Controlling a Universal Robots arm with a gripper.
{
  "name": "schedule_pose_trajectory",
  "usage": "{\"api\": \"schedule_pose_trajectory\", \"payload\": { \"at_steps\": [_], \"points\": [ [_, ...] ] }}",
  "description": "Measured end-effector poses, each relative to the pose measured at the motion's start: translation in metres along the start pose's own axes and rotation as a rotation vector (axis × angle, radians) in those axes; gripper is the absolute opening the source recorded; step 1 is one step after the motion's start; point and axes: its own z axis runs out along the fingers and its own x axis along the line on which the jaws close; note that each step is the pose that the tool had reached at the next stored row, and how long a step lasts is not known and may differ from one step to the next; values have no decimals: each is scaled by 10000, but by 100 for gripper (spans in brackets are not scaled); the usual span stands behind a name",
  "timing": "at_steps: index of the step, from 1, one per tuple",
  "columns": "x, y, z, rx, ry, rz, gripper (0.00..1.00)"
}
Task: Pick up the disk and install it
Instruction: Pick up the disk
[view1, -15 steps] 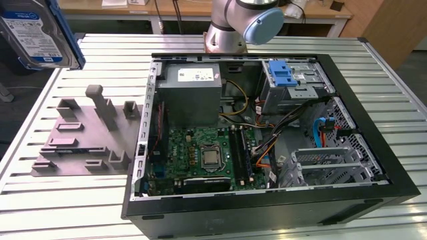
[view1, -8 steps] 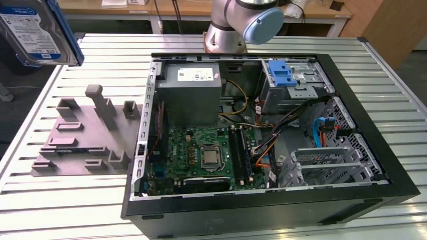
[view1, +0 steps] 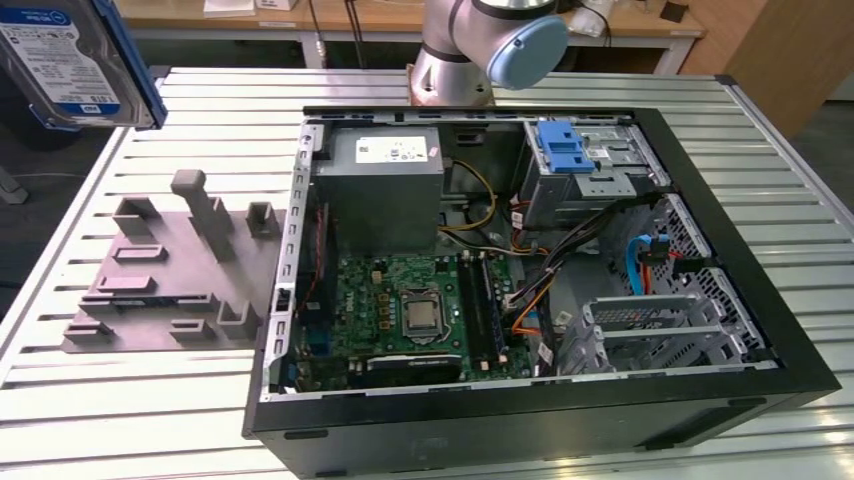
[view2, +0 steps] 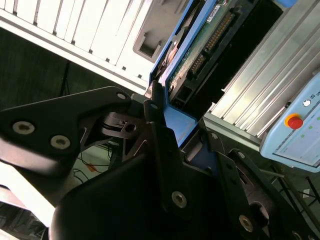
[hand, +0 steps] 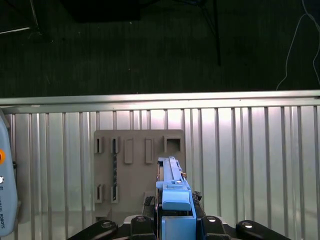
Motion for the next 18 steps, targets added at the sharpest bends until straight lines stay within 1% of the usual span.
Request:
{"api": "schedule_pose_trajectory", "payload": {
  "at_steps": [4,9,13,15,18],
  "points": [
    [0,-12,-2,-1,1,-1,37],
    [1,-89,-1,-3,0,0,37],
    [12,-108,-4,-3,0,4,37],
    [12,-112,-18,-4,2,10,37],
    [11,-114,-65,-1,1,27,37]
  ]
}}
